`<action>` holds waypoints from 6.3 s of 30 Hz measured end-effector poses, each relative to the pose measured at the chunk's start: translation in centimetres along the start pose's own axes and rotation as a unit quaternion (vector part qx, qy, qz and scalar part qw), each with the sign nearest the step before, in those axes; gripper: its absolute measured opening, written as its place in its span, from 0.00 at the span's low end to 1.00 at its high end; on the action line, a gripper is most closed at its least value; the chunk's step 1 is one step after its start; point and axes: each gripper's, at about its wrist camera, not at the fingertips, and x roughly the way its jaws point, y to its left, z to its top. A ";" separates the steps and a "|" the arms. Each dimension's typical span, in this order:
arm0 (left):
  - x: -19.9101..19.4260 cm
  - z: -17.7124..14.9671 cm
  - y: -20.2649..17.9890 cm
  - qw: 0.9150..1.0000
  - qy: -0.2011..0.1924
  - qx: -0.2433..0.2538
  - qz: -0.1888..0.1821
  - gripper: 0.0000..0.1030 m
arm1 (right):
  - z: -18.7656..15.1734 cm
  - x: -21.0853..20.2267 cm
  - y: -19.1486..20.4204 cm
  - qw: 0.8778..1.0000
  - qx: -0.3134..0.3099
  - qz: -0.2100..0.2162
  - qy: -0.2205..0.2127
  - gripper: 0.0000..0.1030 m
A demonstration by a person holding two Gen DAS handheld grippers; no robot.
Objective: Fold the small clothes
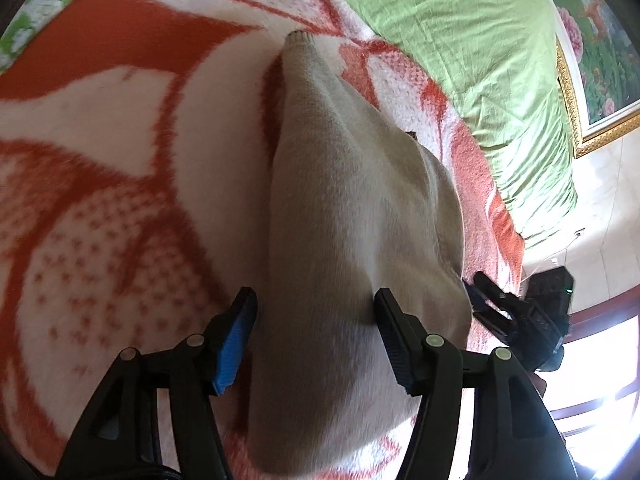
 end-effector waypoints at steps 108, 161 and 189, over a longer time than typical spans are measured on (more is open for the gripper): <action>-8.4 -18.6 -5.6 0.926 -0.153 0.234 0.254 0.98 | -18.4 -5.6 10.9 0.937 -0.264 -0.194 -0.117 1.00; -5.6 -16.3 -4.1 0.921 -0.158 0.220 0.280 0.98 | -16.4 -1.1 9.4 0.941 -0.263 -0.192 -0.090 1.00; -5.8 -16.3 -4.1 0.923 -0.154 0.222 0.275 0.98 | -16.9 -1.1 10.2 0.940 -0.267 -0.190 -0.091 1.00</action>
